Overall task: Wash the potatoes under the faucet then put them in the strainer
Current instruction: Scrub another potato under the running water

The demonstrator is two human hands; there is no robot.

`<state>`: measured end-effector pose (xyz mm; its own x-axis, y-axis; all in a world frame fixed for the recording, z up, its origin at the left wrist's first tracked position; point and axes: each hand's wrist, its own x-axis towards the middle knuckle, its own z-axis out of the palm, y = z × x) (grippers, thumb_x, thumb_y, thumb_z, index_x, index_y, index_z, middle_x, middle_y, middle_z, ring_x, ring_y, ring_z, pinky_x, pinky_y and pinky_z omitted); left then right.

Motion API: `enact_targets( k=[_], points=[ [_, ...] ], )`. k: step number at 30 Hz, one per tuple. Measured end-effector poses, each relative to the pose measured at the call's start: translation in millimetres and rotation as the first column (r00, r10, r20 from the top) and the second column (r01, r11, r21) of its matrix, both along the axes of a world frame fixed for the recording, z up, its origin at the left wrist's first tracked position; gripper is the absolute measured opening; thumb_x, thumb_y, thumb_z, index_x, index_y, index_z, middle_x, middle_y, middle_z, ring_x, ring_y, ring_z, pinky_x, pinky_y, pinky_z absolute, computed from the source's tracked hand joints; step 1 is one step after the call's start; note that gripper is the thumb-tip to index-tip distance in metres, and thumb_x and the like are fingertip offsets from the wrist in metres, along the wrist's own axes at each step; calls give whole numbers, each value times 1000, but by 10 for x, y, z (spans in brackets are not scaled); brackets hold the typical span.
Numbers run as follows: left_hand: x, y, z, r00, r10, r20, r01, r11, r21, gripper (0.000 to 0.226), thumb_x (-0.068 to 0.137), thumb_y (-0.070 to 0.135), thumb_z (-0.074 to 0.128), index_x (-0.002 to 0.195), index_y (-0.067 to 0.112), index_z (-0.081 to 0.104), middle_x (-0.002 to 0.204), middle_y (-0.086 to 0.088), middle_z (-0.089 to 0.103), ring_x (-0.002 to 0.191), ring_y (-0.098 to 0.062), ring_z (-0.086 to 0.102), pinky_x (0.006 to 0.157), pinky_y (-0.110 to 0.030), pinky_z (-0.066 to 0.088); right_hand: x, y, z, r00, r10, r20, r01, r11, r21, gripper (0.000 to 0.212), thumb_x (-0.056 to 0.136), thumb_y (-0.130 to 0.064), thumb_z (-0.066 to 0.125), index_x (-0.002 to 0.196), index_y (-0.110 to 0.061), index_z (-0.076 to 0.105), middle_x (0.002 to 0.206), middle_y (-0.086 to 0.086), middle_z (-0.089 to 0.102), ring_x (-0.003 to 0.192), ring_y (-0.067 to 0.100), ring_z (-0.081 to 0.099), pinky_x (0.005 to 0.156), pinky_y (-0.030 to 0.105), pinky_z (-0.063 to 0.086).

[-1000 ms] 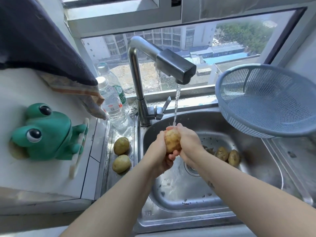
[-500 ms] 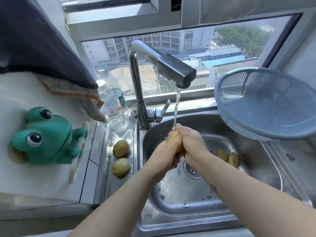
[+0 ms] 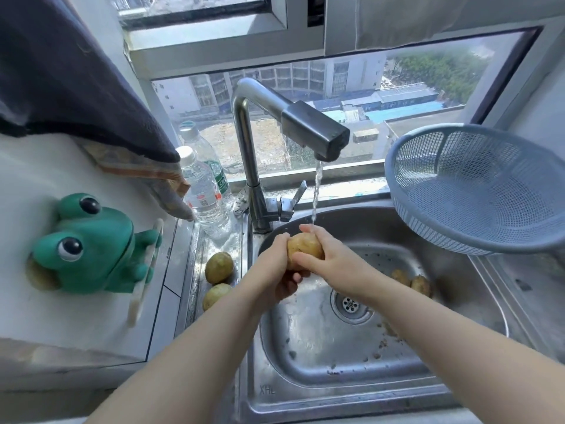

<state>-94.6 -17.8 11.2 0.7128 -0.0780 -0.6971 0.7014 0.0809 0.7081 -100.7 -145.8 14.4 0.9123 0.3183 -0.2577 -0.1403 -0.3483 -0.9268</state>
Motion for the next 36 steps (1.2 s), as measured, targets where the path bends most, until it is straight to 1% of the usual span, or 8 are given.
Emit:
enact_targets(
  k=[5, 12, 18, 21, 25, 31, 34, 36],
  points=[
    [22, 25, 63, 996, -59, -65, 54, 995, -80, 52, 96, 43, 27, 65, 13, 57, 48, -1, 48, 35, -5, 35, 34, -13, 26, 89, -111, 94, 991, 132, 23, -132, 991, 24, 43, 92, -21, 58, 131, -23, 40, 101, 6, 65, 85, 14, 65, 90, 30, 52],
    [-56, -148, -20, 991, 53, 127, -56, 998, 21, 56, 99, 52, 28, 84, 9, 60, 48, -3, 51, 36, -8, 40, 36, -15, 30, 40, 155, 26, 959, -282, -14, 278, 934, 222, 19, 98, -27, 48, 102, -11, 56, 79, 3, 60, 47, 3, 54, 44, 20, 46],
    [-25, -74, 11, 990, 24, 140, -41, 992, 120, 55, 100, 49, 28, 84, 7, 59, 45, -2, 52, 36, -9, 41, 35, -15, 32, 54, 30, 41, 978, -50, -204, 141, 878, 457, 16, 98, -16, 46, 112, -11, 52, 90, 5, 58, 70, 7, 60, 66, 21, 53],
    [8, -73, 46, 997, 22, 80, -27, 998, 57, 55, 101, 48, 26, 81, 8, 58, 46, -3, 50, 34, -8, 39, 35, -13, 31, 77, -75, 77, 999, 38, -21, -33, 980, 196, 30, 93, -16, 57, 121, -18, 47, 97, 6, 61, 81, 11, 60, 81, 26, 52],
    [-1, -86, 68, 999, 7, 39, -7, 1000, -2, 54, 101, 48, 25, 76, 9, 54, 44, 0, 48, 33, -6, 38, 34, -13, 28, 146, -177, 150, 980, 198, 34, -194, 976, -95, 53, 87, -23, 66, 131, -20, 38, 97, -3, 62, 85, 8, 61, 88, 28, 51],
    [-27, -234, 84, 955, -7, 295, -7, 999, 44, 60, 100, 52, 28, 94, 5, 65, 57, -6, 55, 41, -10, 45, 42, -20, 36, 116, 14, 95, 963, -264, 58, 248, 949, 196, 20, 93, -29, 55, 106, -14, 56, 81, 4, 63, 59, 15, 60, 55, 27, 51],
    [-79, -279, 53, 921, -44, 388, 22, 998, 62, 53, 101, 50, 28, 92, 14, 66, 68, -10, 59, 45, -10, 49, 46, -22, 40, 93, 39, 28, 887, -438, 145, 409, 892, 195, 17, 98, -26, 45, 92, -22, 60, 85, 0, 65, 77, 14, 63, 66, 24, 52],
    [-97, -231, 42, 932, -41, 360, 23, 998, 54, 49, 101, 49, 30, 89, 16, 64, 66, -10, 59, 45, -10, 48, 46, -22, 39, 78, 4, -8, 939, -337, 71, 315, 925, 214, 16, 98, -29, 45, 95, -25, 59, 92, 1, 65, 89, 17, 63, 79, 31, 52]
  ],
)
